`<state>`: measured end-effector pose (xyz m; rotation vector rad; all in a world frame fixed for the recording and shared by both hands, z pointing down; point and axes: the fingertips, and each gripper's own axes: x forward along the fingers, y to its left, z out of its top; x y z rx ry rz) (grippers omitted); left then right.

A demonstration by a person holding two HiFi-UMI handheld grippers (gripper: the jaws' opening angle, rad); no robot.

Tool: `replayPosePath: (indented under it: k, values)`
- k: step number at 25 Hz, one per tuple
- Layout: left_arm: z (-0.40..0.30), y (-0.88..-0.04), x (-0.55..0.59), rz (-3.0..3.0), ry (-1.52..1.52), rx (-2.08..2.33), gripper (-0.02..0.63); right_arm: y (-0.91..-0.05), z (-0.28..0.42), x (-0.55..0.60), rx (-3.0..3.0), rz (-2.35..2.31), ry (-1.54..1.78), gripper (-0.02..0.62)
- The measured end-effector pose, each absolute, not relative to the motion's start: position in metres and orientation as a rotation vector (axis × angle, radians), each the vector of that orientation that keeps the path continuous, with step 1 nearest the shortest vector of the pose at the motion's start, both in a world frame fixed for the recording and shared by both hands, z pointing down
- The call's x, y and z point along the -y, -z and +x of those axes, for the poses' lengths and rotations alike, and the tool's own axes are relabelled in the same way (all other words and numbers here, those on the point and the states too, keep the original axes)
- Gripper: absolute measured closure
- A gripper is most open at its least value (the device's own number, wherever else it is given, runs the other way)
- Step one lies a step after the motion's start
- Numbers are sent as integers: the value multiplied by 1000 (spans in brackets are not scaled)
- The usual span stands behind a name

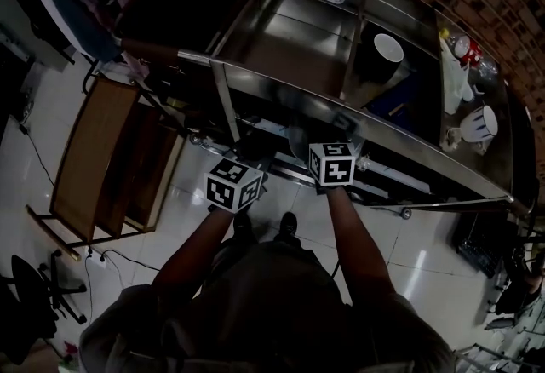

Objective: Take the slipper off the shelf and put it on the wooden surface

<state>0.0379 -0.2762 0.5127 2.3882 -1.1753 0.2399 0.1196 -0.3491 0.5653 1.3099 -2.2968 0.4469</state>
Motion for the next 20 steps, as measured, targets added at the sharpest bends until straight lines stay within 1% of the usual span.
replayPosePath:
  k: [7, 20]
  values:
    - [22, -495, 277, 2353, -164, 1289, 612, -515, 121, 313, 2446, 1161, -348, 589]
    - [10, -468, 254, 2265, -49, 1555, 612, -494, 105, 255, 2636, 817, -264, 589]
